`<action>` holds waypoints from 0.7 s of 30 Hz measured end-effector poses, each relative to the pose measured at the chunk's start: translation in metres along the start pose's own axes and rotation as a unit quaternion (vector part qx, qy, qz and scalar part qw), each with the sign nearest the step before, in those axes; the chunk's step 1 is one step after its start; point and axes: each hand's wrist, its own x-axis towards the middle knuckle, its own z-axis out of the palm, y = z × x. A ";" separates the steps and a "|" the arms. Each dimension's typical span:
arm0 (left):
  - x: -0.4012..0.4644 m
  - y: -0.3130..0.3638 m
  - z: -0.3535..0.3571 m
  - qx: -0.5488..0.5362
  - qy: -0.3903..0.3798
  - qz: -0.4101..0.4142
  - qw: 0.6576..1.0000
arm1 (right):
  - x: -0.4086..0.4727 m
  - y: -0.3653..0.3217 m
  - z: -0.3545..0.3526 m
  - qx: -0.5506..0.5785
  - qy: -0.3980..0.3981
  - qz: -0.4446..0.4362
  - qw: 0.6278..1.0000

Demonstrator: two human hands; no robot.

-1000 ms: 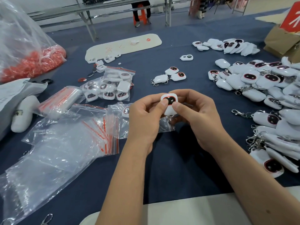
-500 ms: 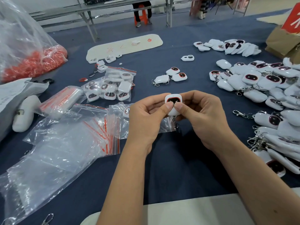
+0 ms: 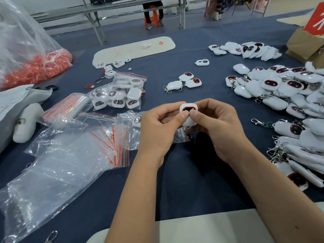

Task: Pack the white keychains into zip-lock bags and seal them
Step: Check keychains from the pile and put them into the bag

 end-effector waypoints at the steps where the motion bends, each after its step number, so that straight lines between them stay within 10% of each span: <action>1: -0.001 0.000 0.001 0.002 -0.004 -0.001 1.000 | 0.000 0.000 0.000 0.006 0.008 0.003 1.000; 21: -0.004 0.002 0.003 0.116 -0.021 -0.002 0.993 | 0.002 0.001 -0.001 -0.030 0.022 0.008 0.999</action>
